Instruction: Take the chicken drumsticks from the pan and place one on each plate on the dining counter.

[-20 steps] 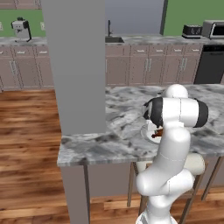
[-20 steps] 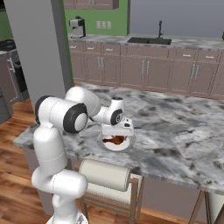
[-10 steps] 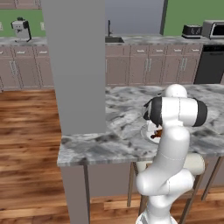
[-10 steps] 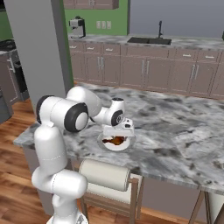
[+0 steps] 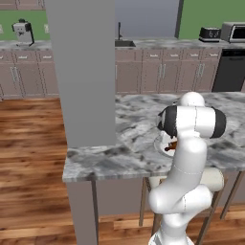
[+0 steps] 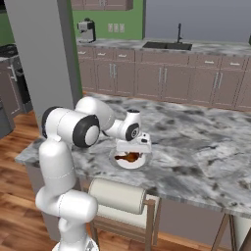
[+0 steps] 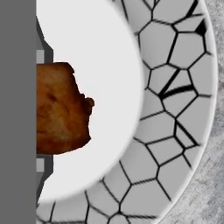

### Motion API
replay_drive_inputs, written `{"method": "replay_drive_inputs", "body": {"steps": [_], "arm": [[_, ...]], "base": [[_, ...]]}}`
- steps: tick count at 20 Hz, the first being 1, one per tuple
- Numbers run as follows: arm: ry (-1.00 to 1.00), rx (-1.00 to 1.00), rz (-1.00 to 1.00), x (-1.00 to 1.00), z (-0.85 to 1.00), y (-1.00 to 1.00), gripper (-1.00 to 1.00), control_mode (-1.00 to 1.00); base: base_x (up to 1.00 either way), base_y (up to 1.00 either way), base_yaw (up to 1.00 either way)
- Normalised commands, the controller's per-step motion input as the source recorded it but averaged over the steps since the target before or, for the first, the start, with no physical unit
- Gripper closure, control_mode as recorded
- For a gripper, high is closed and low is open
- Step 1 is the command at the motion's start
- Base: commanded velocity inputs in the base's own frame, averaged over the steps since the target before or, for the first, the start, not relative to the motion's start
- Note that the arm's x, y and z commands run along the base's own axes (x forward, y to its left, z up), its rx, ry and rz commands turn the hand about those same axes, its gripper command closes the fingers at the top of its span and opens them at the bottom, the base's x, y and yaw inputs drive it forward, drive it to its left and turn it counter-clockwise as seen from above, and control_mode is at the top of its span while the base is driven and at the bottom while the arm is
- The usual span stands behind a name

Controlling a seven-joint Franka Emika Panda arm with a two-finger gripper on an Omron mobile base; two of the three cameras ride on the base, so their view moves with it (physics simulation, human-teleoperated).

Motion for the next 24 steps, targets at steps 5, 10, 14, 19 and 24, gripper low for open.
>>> {"method": "replay_drive_inputs", "body": {"steps": [5, 10, 14, 19, 24], "arm": [[0.0, 0.0, 0.0, 0.0, 0.11, 0.02, -1.0, -1.0], [-0.05, 0.0, 0.0, 0.0, 0.18, 0.09, -1.0, -1.0], [-0.05, 0.0, 0.0, 0.0, 0.26, 0.07, -1.0, -1.0], [-0.08, 0.08, 0.0, -0.33, 0.53, 0.01, -1.0, -1.0], [-0.23, 0.03, 0.0, -0.81, 0.48, 0.0, -1.0, -1.0]], "base": [[0.0, 0.0, 0.0], [0.0, 0.0, 0.0], [0.0, 0.0, 0.0], [0.0, 0.0, 0.0], [0.0, 0.0, 0.0]]}}
